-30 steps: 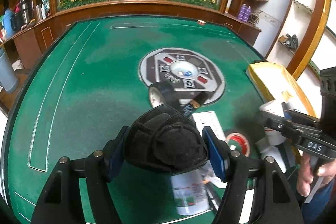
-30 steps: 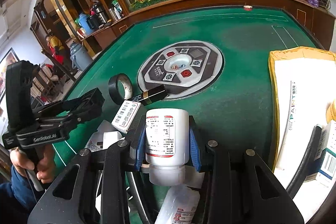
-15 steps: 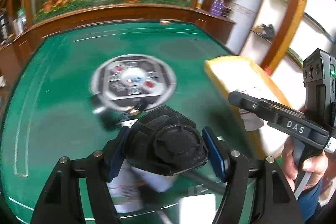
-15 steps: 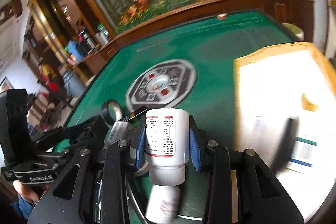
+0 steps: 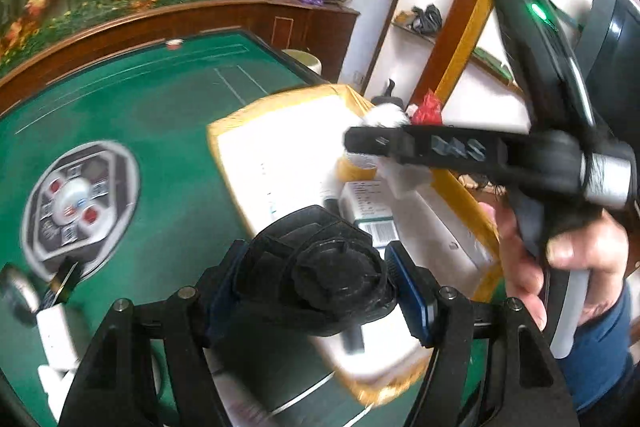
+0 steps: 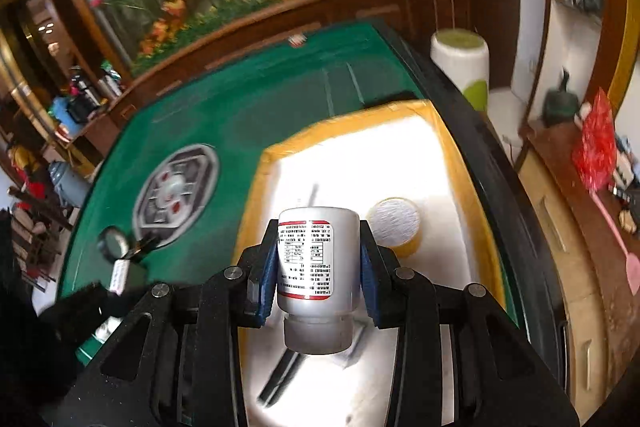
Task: Organize rigid objects
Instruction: 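Carry the black holder with the left tool while the right tool carries the bottle to the tray, then open the left tool to drop the holder while the right tool releases the bottle in the tray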
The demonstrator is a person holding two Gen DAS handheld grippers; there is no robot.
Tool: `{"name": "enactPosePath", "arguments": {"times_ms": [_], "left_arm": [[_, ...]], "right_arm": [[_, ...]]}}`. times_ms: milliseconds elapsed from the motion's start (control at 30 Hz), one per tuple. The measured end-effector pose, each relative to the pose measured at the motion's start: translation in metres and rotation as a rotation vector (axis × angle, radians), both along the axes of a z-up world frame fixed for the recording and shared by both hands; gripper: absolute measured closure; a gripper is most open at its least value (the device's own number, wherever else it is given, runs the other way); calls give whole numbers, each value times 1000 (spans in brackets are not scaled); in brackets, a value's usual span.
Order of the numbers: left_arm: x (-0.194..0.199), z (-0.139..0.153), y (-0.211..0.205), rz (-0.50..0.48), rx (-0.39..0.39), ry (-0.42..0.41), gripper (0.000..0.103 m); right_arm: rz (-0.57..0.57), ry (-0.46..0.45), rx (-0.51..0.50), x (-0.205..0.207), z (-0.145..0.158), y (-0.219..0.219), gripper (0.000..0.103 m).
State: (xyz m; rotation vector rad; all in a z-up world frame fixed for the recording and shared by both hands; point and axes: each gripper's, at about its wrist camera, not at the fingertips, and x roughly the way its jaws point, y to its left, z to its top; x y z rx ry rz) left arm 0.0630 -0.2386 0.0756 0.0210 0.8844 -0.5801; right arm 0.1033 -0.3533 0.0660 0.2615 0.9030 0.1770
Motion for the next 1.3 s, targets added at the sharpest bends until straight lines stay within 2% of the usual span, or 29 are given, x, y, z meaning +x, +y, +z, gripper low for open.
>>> {"name": "enactPosePath", "arguments": {"times_ms": [133,367,467,600,800,1033,1133,1300], "left_arm": [[21,-13,-18,10,37,13,33],[49,-23,-25,50,33,48,33],[56,-34,-24,55,34,75,33],[50,-33,-31,43,40,54,33],[50,-32,-29,38,4,76,33],[53,-29,-23,60,-43,107,31],[50,-25,-22,63,-40,97,31],[31,-12,-17,54,-18,30,31]], "right_arm": [[-8,68,-4,40,-8,-9,68],[-13,138,-24,88,-23,-6,68],[-28,166,-39,101,-34,-10,68],[-14,200,-22,108,-45,-14,68],[-13,195,-6,110,-51,-18,68],[-23,106,-61,96,-29,-15,67],[-22,79,-87,88,-19,-14,67],[-8,44,-17,64,-1,-12,67]]}}
